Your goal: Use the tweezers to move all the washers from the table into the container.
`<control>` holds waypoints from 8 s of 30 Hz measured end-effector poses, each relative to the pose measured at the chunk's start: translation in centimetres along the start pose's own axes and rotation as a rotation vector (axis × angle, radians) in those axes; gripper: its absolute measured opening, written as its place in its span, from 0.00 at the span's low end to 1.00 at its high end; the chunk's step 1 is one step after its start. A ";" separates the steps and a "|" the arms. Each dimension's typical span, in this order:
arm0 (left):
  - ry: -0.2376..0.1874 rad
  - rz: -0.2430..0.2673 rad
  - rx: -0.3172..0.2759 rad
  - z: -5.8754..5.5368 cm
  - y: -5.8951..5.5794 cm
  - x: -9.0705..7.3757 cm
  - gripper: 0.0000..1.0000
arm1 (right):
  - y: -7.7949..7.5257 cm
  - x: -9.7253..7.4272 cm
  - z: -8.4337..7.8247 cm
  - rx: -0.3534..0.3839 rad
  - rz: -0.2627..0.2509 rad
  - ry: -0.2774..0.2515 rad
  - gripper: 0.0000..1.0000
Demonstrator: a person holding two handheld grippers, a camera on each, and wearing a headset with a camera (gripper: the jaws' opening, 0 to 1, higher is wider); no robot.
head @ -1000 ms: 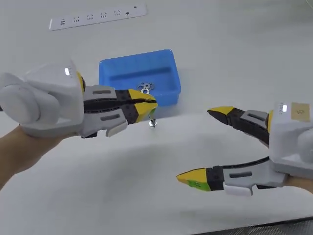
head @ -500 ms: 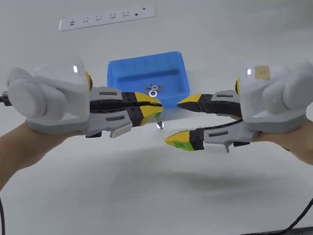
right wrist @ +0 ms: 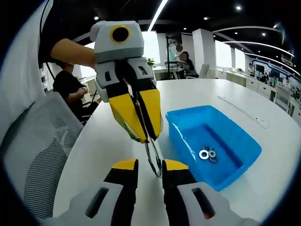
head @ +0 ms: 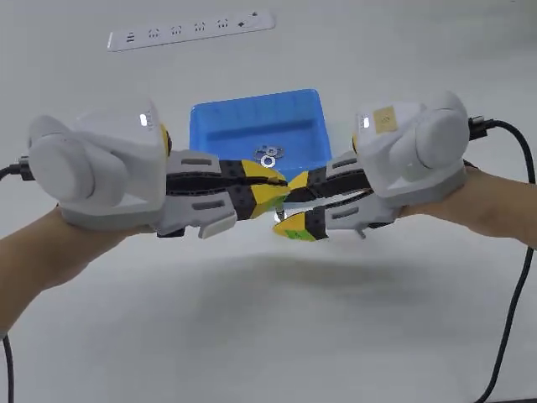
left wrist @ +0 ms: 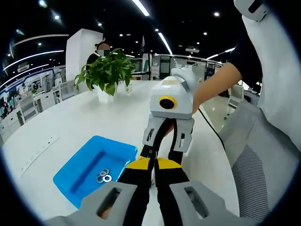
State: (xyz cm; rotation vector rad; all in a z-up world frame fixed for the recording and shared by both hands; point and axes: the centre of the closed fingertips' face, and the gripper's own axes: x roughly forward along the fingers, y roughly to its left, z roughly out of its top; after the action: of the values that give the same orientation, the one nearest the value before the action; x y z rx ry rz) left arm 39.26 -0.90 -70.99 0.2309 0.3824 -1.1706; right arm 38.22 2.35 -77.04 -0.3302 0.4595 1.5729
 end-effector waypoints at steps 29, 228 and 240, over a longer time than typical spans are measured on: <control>0.044 0.035 -0.046 -1.0 -0.5 -0.2 0.14 | 0.2 0.2 0.1 -0.102 -0.009 0.007 0.09; -0.002 -0.015 0.343 5.1 -0.3 -7.7 0.05 | 0.4 -5.1 8.2 -0.344 -0.085 0.152 0.07; 0.055 -0.012 0.271 0.7 -0.4 -6.8 0.05 | 1.2 -3.9 5.9 -0.322 -0.027 0.208 0.07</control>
State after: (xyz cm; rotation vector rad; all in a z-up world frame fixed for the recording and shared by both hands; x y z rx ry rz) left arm 36.75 4.43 -67.52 0.4983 0.2723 -1.2285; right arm 37.70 1.78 -69.96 -0.7489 0.3575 1.5933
